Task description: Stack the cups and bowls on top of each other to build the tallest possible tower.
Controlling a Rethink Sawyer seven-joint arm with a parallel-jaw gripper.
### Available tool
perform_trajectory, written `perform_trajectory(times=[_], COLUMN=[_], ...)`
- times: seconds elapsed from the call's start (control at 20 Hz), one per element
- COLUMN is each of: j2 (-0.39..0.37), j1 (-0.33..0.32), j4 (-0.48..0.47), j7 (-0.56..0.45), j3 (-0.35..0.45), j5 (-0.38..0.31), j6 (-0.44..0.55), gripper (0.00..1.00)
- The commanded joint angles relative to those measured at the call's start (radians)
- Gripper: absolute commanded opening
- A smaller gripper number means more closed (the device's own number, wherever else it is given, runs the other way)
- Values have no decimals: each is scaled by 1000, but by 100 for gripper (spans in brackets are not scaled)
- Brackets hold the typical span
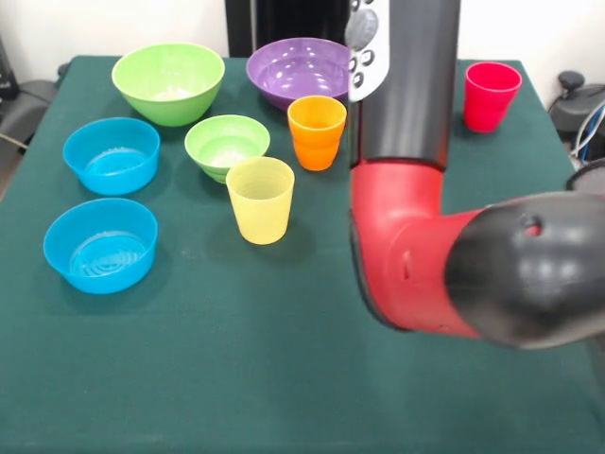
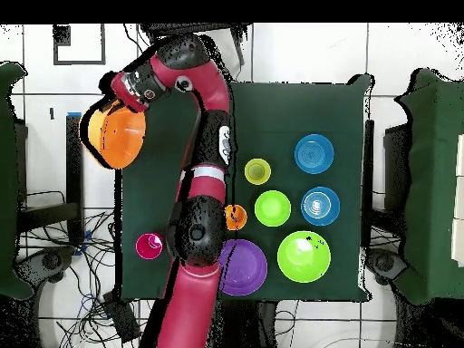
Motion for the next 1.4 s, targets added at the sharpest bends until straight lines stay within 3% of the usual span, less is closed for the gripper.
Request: perform_trajectory(times=[0.05, 0.25, 0.6, 0.8, 1.2, 1.4], j2=[38, 42, 71, 93, 125, 129], j1=[-76, -99, -150, -163, -182, -192], j4=[-53, -70, -84, -94, -102, -91], j7=[-362, -387, -559, -612, -753, -840], j3=[-226, -275, -442, -487, -510, -559], j5=[157, 231, 353, 411, 416, 416], j6=[146, 231, 379, 437, 536, 602], gripper=[0, 0, 0, 0, 0, 0])
